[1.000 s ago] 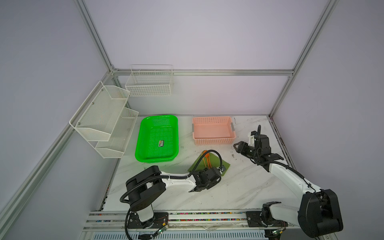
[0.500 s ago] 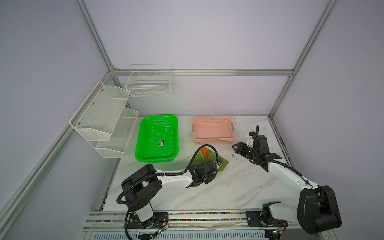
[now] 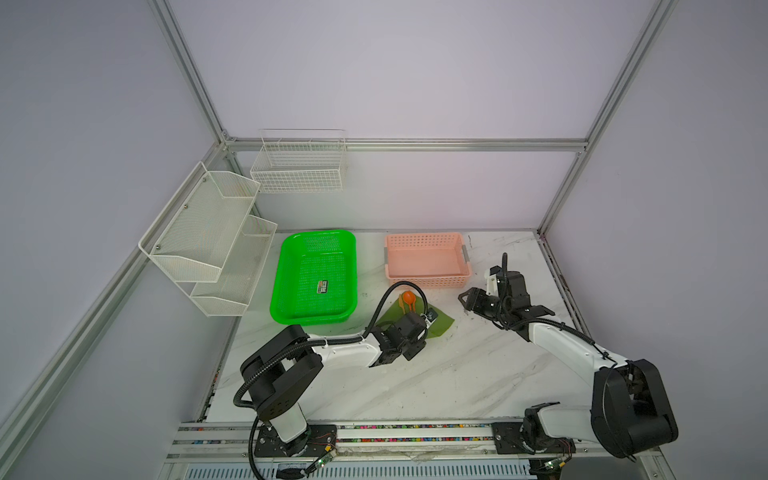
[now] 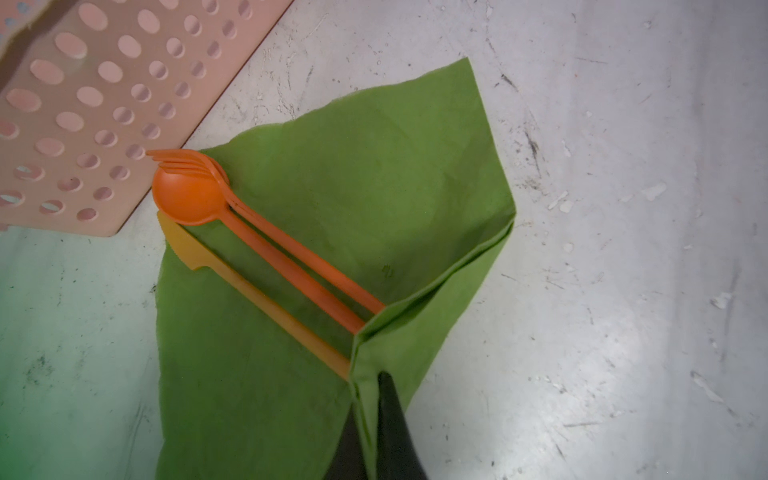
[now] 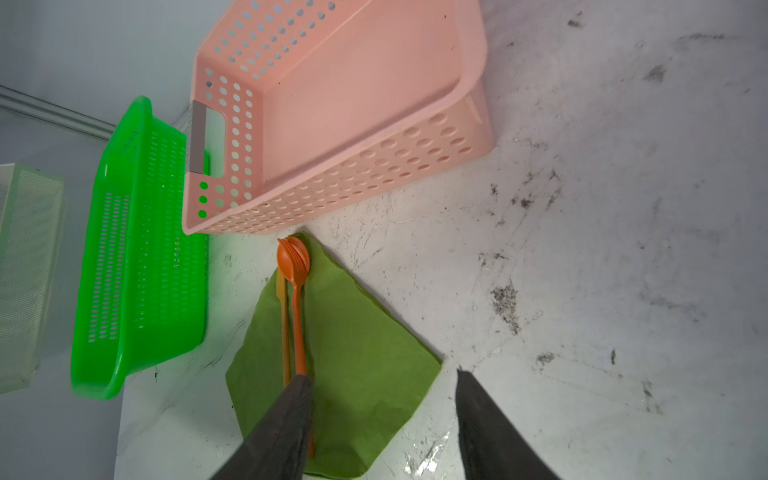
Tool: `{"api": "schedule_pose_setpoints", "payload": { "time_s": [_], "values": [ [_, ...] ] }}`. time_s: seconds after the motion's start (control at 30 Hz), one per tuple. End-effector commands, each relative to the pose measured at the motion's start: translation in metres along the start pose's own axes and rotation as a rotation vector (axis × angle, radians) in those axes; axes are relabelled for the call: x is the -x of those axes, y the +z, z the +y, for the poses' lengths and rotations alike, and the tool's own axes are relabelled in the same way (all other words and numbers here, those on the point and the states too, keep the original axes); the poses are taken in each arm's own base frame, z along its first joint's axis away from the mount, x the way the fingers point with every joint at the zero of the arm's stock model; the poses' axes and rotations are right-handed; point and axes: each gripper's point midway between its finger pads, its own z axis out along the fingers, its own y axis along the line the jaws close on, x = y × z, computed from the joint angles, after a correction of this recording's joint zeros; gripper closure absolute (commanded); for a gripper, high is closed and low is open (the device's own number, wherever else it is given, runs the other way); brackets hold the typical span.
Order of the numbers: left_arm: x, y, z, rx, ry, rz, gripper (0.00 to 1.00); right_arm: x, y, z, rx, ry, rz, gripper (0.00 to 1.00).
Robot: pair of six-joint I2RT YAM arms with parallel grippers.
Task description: Place the utensils on the paper napkin and roll it up
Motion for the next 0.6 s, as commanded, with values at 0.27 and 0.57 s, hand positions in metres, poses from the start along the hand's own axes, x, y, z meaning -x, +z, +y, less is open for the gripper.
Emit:
{"api": "schedule_pose_setpoints", "payload": {
  "time_s": [0.27,0.57],
  "values": [
    [0.041,-0.005,0.006,-0.058,-0.11,-0.096,0.95,-0.053,0.029,0.0,-0.045,0.011,0.11,0.44],
    [0.044,0.002,0.018,-0.011,-0.164,-0.095,0.84,-0.067,0.026,0.01,-0.022,0.001,0.117,0.45]
  ]
}}
